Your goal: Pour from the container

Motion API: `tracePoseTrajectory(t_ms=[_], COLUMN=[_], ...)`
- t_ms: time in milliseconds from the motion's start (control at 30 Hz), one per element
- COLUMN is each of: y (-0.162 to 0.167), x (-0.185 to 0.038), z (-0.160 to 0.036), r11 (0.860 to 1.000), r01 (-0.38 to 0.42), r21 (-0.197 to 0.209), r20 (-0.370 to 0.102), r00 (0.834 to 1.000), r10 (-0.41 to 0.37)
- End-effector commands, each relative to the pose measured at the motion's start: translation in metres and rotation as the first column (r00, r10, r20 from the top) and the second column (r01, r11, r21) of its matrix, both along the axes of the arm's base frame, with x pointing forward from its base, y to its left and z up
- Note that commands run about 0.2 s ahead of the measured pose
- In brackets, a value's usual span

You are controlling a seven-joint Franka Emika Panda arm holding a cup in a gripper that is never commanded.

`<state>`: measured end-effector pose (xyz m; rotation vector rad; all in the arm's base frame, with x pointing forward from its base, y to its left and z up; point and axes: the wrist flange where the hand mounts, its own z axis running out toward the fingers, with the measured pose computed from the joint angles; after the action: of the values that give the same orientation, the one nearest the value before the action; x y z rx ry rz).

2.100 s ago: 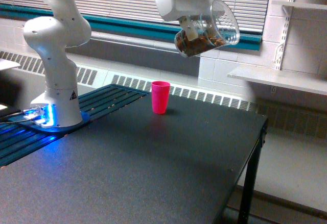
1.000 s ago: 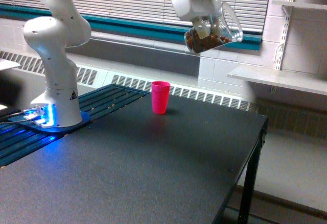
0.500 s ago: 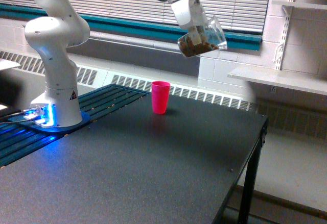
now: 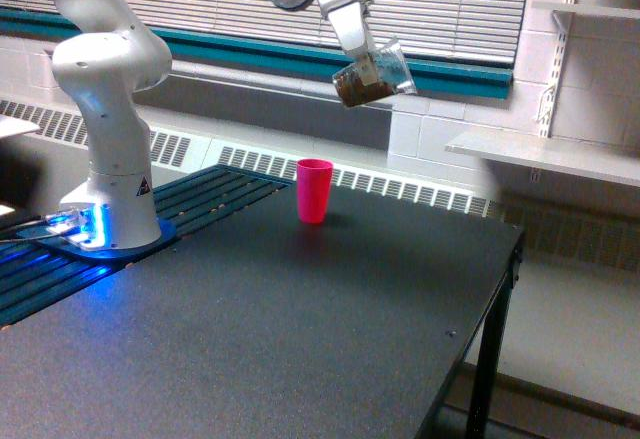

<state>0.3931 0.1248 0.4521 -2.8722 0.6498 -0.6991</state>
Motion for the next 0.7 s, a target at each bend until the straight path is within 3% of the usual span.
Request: tracePoseTrajectory(t_ms=[33, 700], y=[0.035, 0.1], x=[-0.029, -0.11], z=[-0.008, -0.043], r11=[0.999, 0.988], r01=[-0.052, -0.151], r21=[-0.017, -0.019], r20=[0.0, -0.053], r00=[0.999, 0.987], r10=[0.052, 0.15])
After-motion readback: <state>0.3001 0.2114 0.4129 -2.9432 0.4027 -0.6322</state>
